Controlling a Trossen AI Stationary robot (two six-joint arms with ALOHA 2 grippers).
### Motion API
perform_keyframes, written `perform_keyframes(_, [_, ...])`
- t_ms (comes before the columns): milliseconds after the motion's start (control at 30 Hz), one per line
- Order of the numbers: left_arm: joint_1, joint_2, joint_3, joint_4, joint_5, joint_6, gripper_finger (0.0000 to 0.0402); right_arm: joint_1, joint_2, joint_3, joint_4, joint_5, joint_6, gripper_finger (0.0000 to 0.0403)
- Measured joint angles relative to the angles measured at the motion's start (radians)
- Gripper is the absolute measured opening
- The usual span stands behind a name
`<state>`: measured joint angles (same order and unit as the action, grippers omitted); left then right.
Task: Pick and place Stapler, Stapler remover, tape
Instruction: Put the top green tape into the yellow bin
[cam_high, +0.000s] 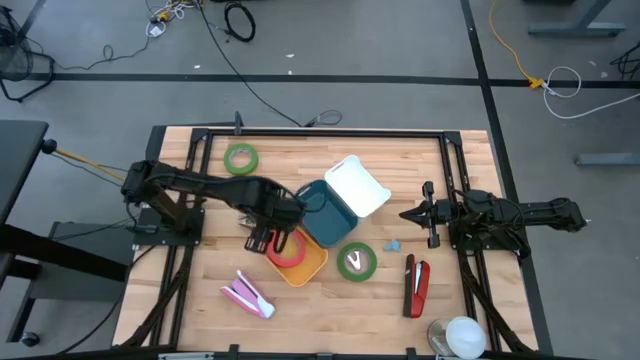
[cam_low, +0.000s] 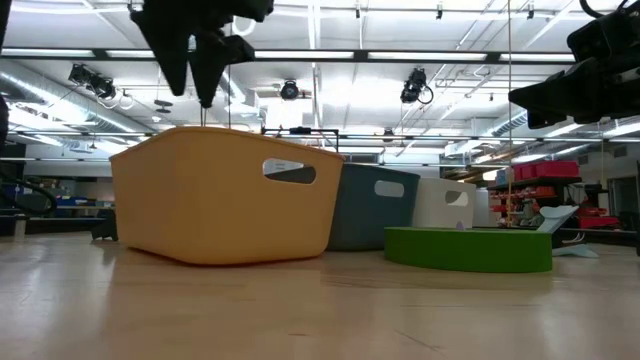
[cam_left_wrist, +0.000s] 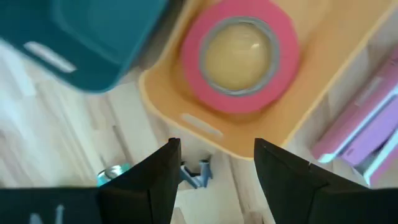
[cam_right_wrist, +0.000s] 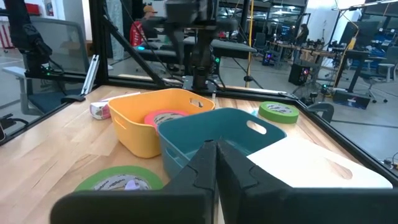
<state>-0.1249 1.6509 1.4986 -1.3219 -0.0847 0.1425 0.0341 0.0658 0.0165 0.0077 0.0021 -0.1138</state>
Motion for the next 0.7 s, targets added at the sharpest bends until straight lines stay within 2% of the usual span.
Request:
perform_keyframes(167, [0.072,-0.015,-0.016,0.019,-0.001,-0.005,0.0202,0.000,0.000,0.000,0.000,0.000,0.000,0.0013])
perform_keyframes(433, [0.171,-0.026,-0.178,0.133,-0.001,-0.043,0.0202,0.000,0.000,0.000,0.000,0.000,0.000,0.0013])
perform_keyframes(700, [0.234,-0.032,-0.239,0.163,0.001,-0.055,0.0202,0.000,0.000,0.000,0.000,0.000,0.000,0.0013])
